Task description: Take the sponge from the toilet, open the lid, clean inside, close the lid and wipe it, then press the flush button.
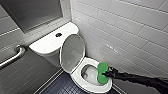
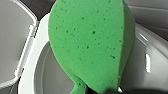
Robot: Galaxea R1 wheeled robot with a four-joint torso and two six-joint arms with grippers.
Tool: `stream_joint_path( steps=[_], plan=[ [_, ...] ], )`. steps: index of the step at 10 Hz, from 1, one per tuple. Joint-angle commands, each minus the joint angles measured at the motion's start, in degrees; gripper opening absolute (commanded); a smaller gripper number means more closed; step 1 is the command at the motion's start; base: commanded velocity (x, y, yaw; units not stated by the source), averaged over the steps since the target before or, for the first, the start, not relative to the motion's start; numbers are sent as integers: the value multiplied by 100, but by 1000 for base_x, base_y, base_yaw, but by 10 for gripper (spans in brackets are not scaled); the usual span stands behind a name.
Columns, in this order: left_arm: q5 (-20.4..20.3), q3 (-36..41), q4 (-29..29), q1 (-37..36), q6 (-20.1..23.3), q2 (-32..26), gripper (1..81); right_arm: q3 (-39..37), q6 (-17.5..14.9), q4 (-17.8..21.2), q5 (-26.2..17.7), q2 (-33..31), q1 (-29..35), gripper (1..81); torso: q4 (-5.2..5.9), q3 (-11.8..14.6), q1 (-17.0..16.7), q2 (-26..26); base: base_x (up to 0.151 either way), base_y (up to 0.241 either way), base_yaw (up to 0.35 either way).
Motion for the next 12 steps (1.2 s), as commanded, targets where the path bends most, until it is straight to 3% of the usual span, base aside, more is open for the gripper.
stream_joint_path(
  steps=[1,4,8,12],
  plan=[
    [439,207,56,197,12,132,811,658,31,183,-69,-546,404,10,0,0,0,0,0,0,0],
    [413,180,56,214,20,150,811,1641,31,402,140,-1388,237,10,0,0,0,0,0,0,0],
    [404,180,65,214,21,150,811,2338,22,456,520,-2015,-440,10,0,0,0,-2,0,0,0],
    [386,180,65,197,29,150,811,2945,22,456,564,-2552,-1090,10,0,0,0,-2,0,0,0]
  ],
)
